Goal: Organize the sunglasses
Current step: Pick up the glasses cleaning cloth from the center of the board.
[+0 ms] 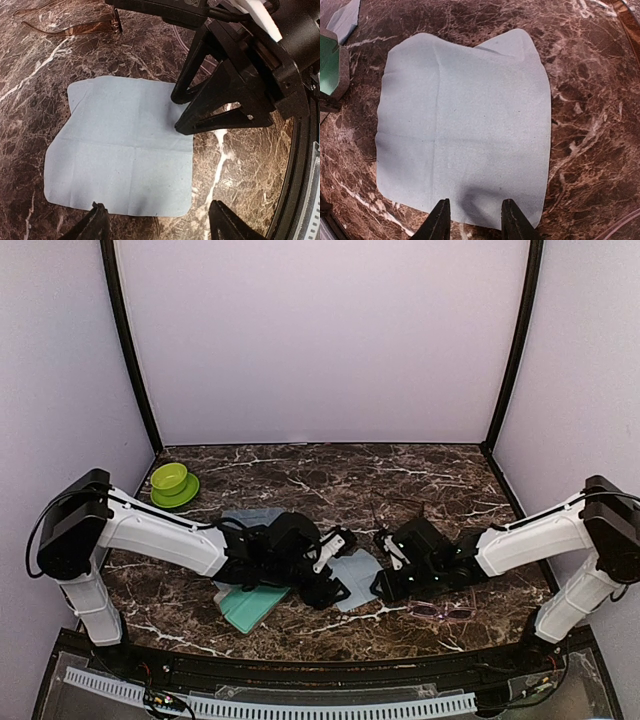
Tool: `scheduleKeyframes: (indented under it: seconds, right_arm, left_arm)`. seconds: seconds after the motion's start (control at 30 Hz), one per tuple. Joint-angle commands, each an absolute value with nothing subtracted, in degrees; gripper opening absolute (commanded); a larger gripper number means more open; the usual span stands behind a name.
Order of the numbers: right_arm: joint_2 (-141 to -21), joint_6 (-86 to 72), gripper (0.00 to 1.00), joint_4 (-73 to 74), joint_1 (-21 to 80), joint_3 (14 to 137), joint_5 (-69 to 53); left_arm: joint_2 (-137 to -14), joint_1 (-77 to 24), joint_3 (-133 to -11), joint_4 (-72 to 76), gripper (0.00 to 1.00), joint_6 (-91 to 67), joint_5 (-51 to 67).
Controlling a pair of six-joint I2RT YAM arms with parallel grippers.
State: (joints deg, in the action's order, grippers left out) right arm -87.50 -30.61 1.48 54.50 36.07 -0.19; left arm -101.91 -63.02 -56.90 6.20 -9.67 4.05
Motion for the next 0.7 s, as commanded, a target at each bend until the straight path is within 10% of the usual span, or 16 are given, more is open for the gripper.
scheduleKeyframes:
  seconds: [0.0, 0.67]
  right_arm:
    - [-89.4, -31.91, 0.36, 4.19, 55.75, 36.74, -1.18]
    - [-85.18, -37.69, 0.36, 5.85, 60.07, 34.63, -2.97]
  left_arm:
    - [-102.76, -63.3, -55.47, 9.98, 0.71, -9.09, 8.78]
    - [-103.33, -64.25, -51.3, 12.03, 0.62, -5.18, 19.2]
